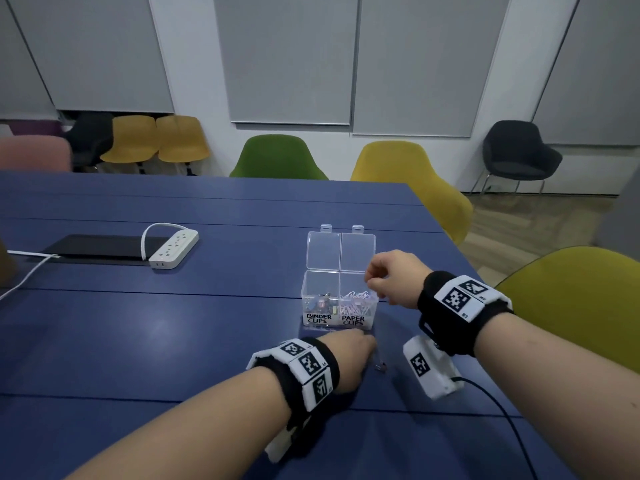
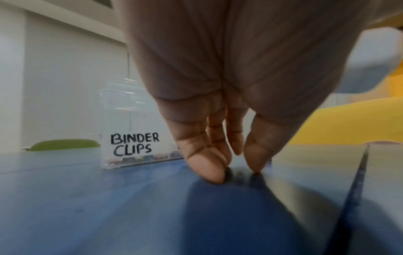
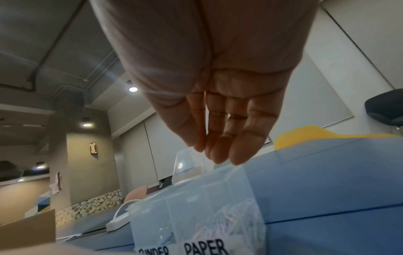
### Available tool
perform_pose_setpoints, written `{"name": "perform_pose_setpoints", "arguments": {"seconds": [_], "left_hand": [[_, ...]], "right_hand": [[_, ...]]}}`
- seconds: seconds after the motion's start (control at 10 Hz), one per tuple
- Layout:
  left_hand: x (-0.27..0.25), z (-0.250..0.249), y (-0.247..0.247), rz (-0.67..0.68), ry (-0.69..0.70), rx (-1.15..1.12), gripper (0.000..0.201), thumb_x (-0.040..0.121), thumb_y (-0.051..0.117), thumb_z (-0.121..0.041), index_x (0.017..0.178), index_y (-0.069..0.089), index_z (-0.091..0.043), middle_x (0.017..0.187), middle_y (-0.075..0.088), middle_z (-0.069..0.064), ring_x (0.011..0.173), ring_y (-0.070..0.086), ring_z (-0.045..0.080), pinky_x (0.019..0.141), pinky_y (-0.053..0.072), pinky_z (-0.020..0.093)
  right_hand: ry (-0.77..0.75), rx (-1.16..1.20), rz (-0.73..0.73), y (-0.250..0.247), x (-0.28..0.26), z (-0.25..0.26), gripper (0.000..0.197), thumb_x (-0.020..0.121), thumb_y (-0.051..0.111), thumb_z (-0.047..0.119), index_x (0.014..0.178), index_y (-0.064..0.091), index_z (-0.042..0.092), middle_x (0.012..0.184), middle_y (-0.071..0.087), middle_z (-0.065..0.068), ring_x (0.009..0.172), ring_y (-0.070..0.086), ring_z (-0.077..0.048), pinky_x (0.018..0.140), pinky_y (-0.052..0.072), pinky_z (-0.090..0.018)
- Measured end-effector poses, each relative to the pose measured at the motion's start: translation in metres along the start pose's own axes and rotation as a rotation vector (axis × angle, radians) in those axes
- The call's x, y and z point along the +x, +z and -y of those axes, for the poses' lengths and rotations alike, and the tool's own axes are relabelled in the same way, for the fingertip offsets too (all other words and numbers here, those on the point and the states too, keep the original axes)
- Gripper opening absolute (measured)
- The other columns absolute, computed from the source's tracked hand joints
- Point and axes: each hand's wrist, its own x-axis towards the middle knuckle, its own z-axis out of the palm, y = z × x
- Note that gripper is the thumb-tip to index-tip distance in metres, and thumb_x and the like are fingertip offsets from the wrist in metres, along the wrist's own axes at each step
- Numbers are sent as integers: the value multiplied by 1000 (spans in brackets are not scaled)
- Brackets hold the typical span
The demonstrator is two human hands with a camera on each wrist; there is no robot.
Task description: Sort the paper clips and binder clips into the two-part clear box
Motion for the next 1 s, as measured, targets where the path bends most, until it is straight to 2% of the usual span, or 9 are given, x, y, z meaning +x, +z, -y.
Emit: {"name": "perform_pose_setpoints", "arguments": {"seconds": [0.1, 0.2, 0.3, 0.4, 0.5, 0.6, 0.7, 0.8, 1.0], "left_hand": [[0, -2, 5, -21, 7, -87, 43, 85, 57, -14, 126, 43, -11, 125, 43, 14, 106, 56, 37, 90, 48, 41], [4, -20, 0, 31, 20, -35, 35, 87, 59, -14, 121, 50, -14, 123, 43, 13, 107, 55, 37, 91, 47, 40], [7, -38, -6, 136, 39, 181, 28, 92, 55, -8, 120, 55, -3, 126, 50, 14, 114, 52, 31, 91, 43, 34], [2, -29, -8, 51, 21, 119, 23, 90, 54, -8, 112, 58, -5, 118, 58, 17, 108, 57, 34, 88, 46, 38], [-8, 1, -26, -314, -90, -196, 21, 88, 49, -14, 108, 55, -19, 111, 59, 3, 101, 58, 26, 85, 49, 35], [-6, 34, -49, -735, -252, -260, 19, 89, 53, -23, 108, 56, -25, 106, 63, -11, 101, 55, 18, 88, 46, 34], [4, 58, -55, -627, -418, -185, 17, 90, 51, -29, 106, 59, -29, 108, 67, -12, 109, 52, 19, 94, 38, 36], [18, 65, -50, -395, -470, -69, 20, 90, 48, -35, 102, 65, -31, 113, 65, -11, 115, 48, 21, 94, 32, 40], [6, 78, -43, -499, -432, -212, 17, 89, 48, -49, 87, 60, -37, 107, 55, -20, 111, 44, 9, 93, 32, 34]], "right_hand": [[42, 7, -27, -2, -6, -13, 16, 86, 51, 9, 75, 59, 19, 78, 64, -4, 71, 62, -23, 67, 60, -38], [80, 20, -46, -4, -11, -21, 15, 86, 50, 10, 77, 60, 16, 78, 66, -7, 68, 64, -25, 61, 61, -37], [97, 18, -17, -4, -17, -27, 18, 87, 51, 11, 72, 57, 20, 82, 68, -12, 66, 64, -24, 55, 58, -31], [89, -8, 44, -5, -26, -32, 16, 87, 52, 13, 73, 57, 20, 84, 68, -11, 68, 66, -25, 51, 56, -27], [10, -21, -43, -7, -37, -41, 16, 86, 55, 13, 72, 57, 21, 76, 67, -2, 69, 64, -20, 55, 49, -20], [-191, 64, -472, -11, -46, -44, 17, 84, 59, 5, 72, 58, 18, 71, 61, 3, 67, 54, -12, 62, 39, -17], [-278, 180, -670, -21, -47, -45, 15, 83, 60, 2, 72, 60, 11, 71, 60, 2, 70, 52, -15, 60, 40, -14], [-305, 220, -717, -30, -43, -46, 14, 83, 58, 10, 69, 59, 13, 68, 59, 3, 67, 52, -17, 58, 42, -22], [-320, 377, -821, -65, -41, -44, 14, 79, 57, 17, 69, 59, 26, 73, 60, 5, 61, 53, -10, 55, 40, -15]]}}
